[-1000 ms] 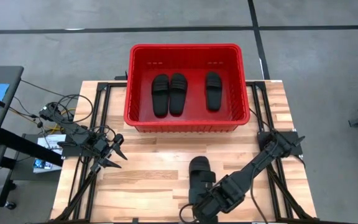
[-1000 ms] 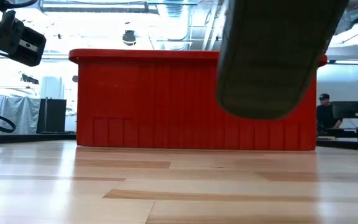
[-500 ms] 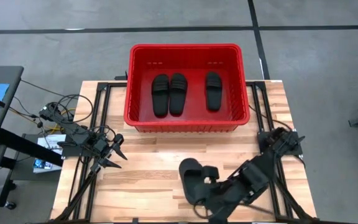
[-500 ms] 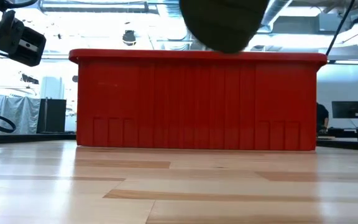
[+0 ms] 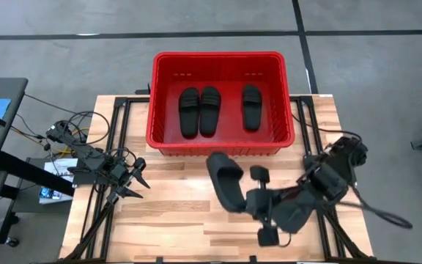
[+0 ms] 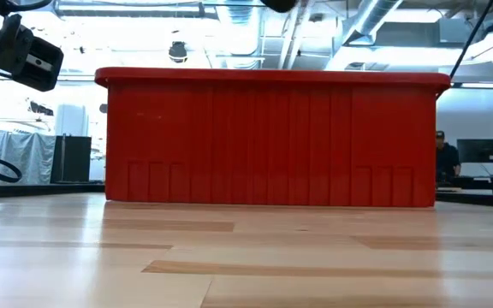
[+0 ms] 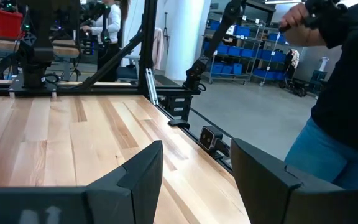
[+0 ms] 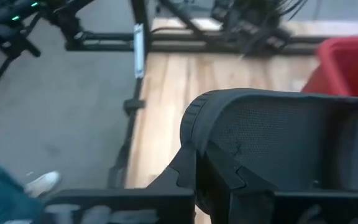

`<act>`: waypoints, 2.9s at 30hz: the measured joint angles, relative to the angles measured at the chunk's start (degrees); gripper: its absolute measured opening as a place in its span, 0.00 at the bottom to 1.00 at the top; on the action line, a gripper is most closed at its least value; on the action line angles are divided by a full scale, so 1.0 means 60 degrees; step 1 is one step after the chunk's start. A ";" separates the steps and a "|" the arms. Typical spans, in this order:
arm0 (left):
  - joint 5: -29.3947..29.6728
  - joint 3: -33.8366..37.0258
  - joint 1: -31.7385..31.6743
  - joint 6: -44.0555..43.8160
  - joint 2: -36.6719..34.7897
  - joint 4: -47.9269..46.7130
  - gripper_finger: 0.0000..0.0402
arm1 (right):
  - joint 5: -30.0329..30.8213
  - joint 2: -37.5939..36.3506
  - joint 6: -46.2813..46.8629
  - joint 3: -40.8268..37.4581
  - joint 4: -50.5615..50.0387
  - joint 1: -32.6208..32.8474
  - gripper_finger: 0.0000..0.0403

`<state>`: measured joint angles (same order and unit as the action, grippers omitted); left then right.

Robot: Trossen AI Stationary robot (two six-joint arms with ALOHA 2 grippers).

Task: Pick and place slides into bin
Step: Put the black slide into the red container

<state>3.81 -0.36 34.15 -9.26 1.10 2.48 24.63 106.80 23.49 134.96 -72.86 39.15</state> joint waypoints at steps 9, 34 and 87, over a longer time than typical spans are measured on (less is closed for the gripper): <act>0.0002 -0.0002 -0.0001 0.0000 0.0000 0.0001 0.44 | 0.0659 -0.0555 -0.1633 0.0000 -0.0521 -0.1062 0.00; 0.0000 0.0000 -0.0003 0.0000 0.0000 0.0000 0.44 | -0.1104 -0.0688 -0.6730 -0.0007 -0.2205 -0.7172 0.00; 0.0001 -0.0002 0.0000 0.0000 0.0003 0.0003 0.44 | -0.3807 -0.0593 -0.8752 -0.7395 0.3031 -1.0608 0.00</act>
<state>3.82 -0.37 34.15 -9.26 1.12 2.50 1.78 103.24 -29.02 90.59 -54.68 -24.49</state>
